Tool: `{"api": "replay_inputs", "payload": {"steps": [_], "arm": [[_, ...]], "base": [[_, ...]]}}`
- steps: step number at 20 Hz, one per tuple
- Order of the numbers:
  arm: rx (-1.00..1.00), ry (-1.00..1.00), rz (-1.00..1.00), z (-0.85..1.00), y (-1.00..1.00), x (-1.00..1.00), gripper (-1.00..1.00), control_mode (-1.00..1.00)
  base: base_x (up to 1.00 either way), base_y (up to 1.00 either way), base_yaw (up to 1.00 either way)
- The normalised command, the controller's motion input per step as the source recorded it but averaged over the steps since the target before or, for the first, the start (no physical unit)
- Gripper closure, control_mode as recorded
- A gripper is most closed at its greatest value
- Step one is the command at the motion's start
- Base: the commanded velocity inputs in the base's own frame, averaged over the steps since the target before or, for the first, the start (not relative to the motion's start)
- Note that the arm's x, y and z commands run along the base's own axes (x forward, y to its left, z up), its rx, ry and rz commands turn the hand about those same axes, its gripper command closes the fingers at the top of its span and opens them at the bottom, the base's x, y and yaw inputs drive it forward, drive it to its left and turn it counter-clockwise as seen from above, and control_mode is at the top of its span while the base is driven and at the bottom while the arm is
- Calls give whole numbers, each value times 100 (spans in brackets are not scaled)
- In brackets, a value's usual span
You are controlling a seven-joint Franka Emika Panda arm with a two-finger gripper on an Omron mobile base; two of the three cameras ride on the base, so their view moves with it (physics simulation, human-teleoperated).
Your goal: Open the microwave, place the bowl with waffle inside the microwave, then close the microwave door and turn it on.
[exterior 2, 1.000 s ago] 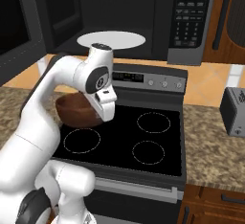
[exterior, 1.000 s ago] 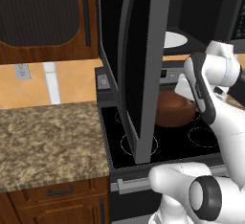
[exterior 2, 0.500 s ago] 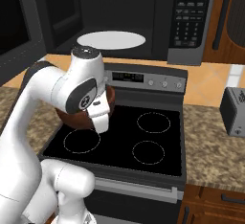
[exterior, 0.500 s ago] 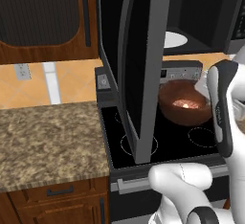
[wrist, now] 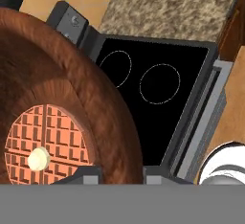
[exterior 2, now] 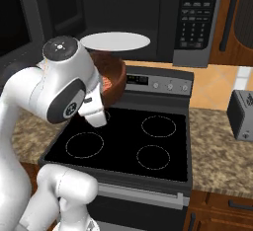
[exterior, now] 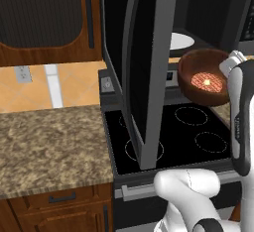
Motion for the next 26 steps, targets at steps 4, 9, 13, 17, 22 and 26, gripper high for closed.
{"api": "replay_inputs", "payload": {"steps": [4,9,13,17,22,26], "arm": [[0,-20,-16,82,-7,0,100,-100],[0,-10,-5,66,2,24,100,-100],[0,-3,0,49,9,47,100,-100],[0,-7,0,31,0,63,100,-100],[0,-1,2,9,12,80,100,-100],[1,0,8,1,25,77,100,-100]], "base": [[0,0,0],[0,0,0],[0,0,0],[0,0,0],[0,0,0],[0,0,0]]}}
